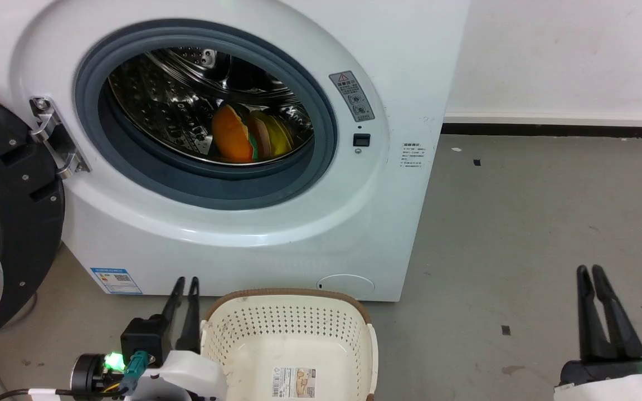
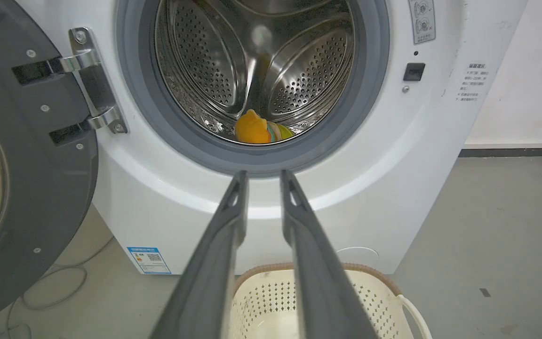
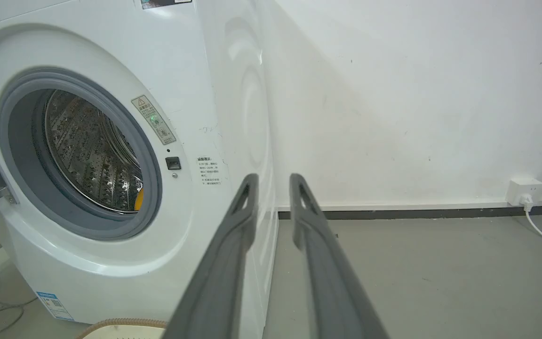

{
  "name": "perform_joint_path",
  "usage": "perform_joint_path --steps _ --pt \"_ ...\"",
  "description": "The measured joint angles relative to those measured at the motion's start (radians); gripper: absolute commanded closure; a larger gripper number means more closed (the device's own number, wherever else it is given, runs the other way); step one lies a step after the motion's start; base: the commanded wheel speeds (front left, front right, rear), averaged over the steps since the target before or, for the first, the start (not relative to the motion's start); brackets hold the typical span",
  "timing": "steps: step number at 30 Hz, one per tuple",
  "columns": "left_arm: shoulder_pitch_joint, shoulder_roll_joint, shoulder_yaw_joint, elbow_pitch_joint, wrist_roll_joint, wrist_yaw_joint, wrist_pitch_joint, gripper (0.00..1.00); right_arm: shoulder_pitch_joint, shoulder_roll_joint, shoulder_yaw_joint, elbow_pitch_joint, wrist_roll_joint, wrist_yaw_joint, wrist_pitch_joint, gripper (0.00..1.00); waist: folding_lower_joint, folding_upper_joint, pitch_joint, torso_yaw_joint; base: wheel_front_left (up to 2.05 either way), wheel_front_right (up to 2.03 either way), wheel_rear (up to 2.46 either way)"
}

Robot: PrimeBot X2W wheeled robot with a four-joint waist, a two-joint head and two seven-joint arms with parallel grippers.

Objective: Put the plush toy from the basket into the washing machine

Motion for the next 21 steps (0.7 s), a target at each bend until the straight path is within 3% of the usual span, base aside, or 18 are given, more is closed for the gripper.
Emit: perform_joint_path --steps 21 --pt "0.001 0.000 0.003 -0.040 0.000 0.000 0.036 1.00 -0.001 0.000 0.016 0.005 -0.017 0.000 0.036 1.00 0.0000 0.0000 -0.003 -0.007 0.00 0.00 0.00"
